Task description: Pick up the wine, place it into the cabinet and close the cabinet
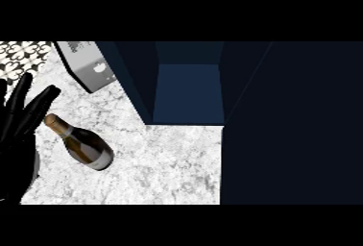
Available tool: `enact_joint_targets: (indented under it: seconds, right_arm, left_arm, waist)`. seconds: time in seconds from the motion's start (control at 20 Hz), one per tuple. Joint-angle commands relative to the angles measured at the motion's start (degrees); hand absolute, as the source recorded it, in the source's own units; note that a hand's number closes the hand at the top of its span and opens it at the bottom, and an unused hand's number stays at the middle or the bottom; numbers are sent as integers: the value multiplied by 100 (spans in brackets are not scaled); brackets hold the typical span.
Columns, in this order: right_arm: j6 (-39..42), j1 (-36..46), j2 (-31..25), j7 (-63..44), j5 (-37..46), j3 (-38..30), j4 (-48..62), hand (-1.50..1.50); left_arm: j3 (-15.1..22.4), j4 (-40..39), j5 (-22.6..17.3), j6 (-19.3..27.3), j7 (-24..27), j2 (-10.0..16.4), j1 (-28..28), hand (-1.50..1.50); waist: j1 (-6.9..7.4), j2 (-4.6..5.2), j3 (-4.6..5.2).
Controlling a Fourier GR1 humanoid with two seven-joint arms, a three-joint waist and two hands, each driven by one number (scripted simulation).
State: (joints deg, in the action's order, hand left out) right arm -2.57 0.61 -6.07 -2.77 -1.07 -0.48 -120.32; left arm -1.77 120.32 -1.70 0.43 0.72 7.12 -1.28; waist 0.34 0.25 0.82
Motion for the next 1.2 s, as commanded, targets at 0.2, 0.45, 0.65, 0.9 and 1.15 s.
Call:
enact_joint_targets:
  seconds: [0.2,0.45,0.65,0.9,1.15]
  right_arm:
    - [361,-648,-94,38,25,104,-654,-150]
    - [1094,-1301,-92,-236,-691,1026,-1110,-150]
    - [1173,-1050,-351,-885,-1155,619,-1484,-150]
    - [930,-677,-294,-1650,-1352,492,-1906,-150]
    - [742,-663,-39,-1768,-757,892,-1888,-150]
  left_arm:
    - [-568,-566,-909,-595,-262,350,-489,-150]
    - [-189,-323,-2061,-207,-1594,-343,-503,-150]
    - [-150,424,-2142,234,-2437,-250,-574,-150]
    - [166,760,-1723,900,-3022,-356,-998,-150]
    - [268,1140,-1621,1122,-3475,-316,-1105,-150]
  waist:
    - [-62,-28,-82]
    - [-128,-54,-88]
    - [-40,-39,-85]
    - [-41,-32,-84]
    - [-42,-31,-83]
